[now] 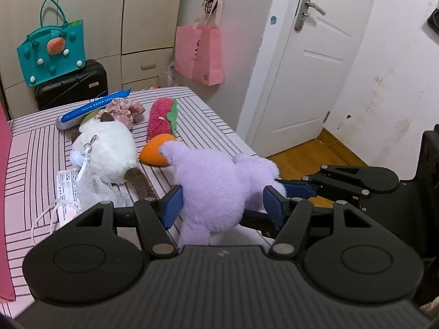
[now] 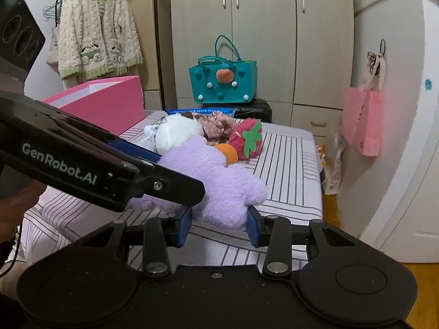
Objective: Organize soft objects
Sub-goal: 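Reach the left gripper to the lilac plush bear and grasp it, then carry the lilac bear with the left gripper over the pink box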
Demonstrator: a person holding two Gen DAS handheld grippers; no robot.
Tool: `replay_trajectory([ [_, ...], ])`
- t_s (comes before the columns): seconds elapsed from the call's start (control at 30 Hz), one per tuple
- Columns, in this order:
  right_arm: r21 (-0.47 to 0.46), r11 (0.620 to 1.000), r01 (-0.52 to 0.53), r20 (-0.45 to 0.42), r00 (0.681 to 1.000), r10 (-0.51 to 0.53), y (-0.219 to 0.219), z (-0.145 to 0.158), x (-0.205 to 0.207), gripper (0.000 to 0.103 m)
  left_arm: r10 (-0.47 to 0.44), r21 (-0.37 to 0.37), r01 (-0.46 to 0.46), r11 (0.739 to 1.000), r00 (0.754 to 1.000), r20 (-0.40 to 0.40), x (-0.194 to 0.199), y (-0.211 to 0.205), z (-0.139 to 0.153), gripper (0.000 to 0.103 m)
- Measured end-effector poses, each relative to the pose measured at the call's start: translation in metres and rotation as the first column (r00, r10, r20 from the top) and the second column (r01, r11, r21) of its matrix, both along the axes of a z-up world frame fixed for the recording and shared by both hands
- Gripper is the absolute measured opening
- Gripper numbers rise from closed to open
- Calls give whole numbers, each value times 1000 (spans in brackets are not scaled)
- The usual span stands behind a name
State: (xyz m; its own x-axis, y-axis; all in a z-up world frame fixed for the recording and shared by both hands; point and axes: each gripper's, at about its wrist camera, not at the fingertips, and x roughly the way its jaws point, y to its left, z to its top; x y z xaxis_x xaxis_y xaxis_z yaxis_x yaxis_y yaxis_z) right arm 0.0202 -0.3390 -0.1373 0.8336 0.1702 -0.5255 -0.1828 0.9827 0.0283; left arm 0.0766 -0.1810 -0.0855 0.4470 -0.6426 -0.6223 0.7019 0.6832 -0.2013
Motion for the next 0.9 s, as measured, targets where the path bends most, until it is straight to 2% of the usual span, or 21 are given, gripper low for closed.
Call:
replay_trajectory([
  [0.3,-42,999,-18,-27,999,17,16,25,-22,46,-14,44,15,999,1000,-24,-20,15,21,62],
  [0.67,48,994,-101,-125,986,106,40,58,-29,46,42,62,-38,997,997,-68,-36,63,57,62],
  [0.9,54,980,-194,-119,973,199,74,83,-28,47,89,43,-87,995,993,-71,-43,110,80,62],
])
